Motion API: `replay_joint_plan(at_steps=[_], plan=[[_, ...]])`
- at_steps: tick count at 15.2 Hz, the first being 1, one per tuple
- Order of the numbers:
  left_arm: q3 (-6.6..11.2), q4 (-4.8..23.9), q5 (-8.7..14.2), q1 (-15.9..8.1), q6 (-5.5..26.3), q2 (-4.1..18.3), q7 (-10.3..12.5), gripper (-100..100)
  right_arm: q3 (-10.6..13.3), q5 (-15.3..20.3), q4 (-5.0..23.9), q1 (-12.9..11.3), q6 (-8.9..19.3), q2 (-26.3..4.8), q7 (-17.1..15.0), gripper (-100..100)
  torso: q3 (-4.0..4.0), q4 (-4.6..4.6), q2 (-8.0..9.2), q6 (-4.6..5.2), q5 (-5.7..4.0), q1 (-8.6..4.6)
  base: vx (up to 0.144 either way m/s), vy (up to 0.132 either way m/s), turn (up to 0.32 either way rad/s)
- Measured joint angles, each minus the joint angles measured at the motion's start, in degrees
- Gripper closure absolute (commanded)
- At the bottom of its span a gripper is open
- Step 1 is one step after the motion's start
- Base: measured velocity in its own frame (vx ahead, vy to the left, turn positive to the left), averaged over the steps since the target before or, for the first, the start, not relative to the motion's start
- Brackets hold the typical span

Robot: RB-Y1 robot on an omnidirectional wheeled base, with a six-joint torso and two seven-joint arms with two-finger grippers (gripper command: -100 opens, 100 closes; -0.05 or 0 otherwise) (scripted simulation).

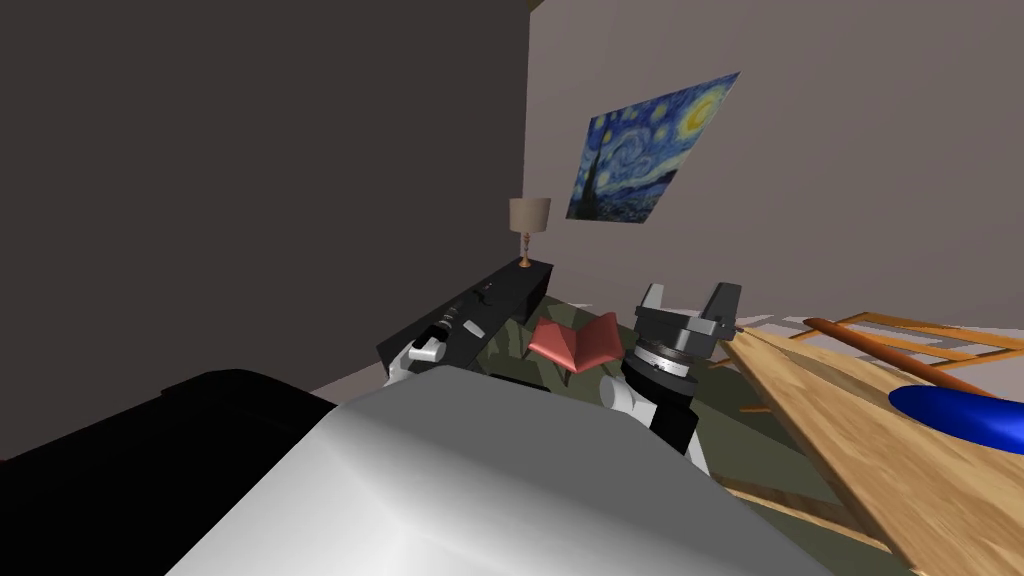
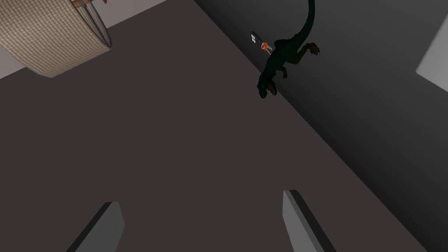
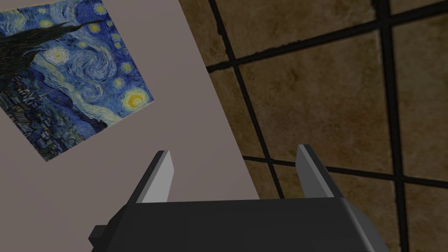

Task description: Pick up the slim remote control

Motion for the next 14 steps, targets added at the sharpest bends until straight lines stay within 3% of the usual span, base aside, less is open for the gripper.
replay_joint_plan(at_steps=[5,7,14], plan=[[1.28,4.33,1.50,-2.23,6.74,1.25,-2.21,-100,0.00,0.00,0.00,0.00,0.00,0.00,0.00,0,-0.02,-0.01,-0.03,0.02,0.01,0.02,0.043,0.008,-0.131],[1.61,5.58,1.59,-2.23,9.01,0.93,-3.27,-100,0.00,0.00,0.00,0.01,0.00,0.00,0.00,0,-0.01,-0.01,-0.01,-0.03,0.01,0.00,0.041,0.005,-0.081],[2.96,11.67,3.93,-4.20,16.38,2.96,-5.83,-100,0.00,0.00,0.00,0.00,0.00,0.00,0.00,0,0.00,0.00,0.00,0.01,0.00,-0.01,0.040,0.009,-0.106]])
